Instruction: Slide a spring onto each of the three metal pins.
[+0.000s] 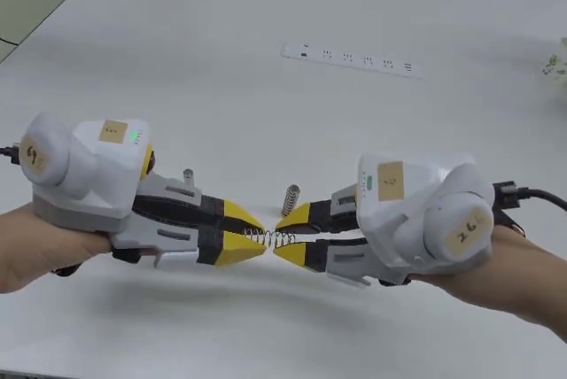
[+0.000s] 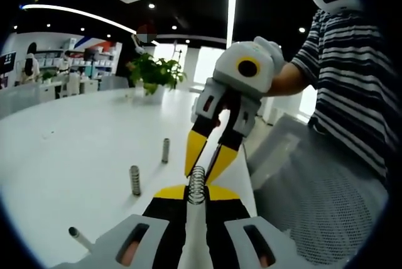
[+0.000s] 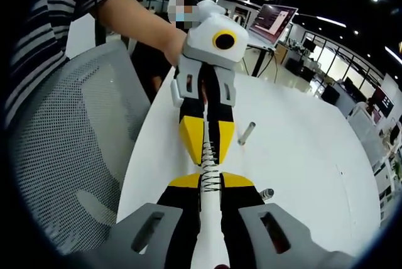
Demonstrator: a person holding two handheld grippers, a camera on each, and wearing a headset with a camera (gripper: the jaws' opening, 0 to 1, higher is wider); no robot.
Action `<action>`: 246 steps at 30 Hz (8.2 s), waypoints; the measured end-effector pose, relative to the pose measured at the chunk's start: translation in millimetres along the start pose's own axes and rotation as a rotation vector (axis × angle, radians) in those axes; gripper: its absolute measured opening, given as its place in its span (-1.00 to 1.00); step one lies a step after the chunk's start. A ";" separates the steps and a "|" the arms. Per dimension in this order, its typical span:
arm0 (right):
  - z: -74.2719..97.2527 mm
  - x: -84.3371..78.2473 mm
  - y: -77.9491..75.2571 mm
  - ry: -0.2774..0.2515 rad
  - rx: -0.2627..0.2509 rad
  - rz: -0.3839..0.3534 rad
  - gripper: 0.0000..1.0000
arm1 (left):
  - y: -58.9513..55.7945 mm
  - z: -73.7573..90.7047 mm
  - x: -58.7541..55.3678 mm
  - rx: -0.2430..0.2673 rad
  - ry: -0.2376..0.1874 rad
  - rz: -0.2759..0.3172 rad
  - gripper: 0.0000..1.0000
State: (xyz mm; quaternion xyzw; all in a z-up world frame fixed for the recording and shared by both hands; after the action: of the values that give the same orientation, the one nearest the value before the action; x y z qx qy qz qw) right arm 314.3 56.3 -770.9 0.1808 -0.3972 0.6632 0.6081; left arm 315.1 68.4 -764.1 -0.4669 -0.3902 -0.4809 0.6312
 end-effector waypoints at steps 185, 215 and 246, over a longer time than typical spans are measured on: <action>-3.9 29.0 -16.0 -0.004 -0.014 -0.029 -0.83 | 17.6 78.2 -39.1 0.300 0.021 0.114 -0.37; -24.0 37.1 -31.9 0.000 -0.018 0.029 -0.83 | 27.1 108.1 -41.7 0.490 -0.096 0.147 0.96; -62.5 65.7 -73.9 -0.009 -0.023 0.023 -0.83 | 27.8 108.7 -44.0 0.507 -0.111 0.166 0.96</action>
State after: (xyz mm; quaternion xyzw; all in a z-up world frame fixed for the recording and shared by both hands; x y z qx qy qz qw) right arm 386.9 142.4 -739.4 0.1723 -0.4097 0.6646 0.6007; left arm 327.1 186.8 -783.3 -0.3498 -0.4926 -0.2881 0.7429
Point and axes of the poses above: the centre of the closed fingertips' face, and the gripper's own axes: z roughly backward along the fingers, y roughly to its left, x roughly out of its top, the point moved 1 cm from there along z, roughly backward along the fingers, and after that the axes turned 8 degrees about -x, right-handed, at the moved point
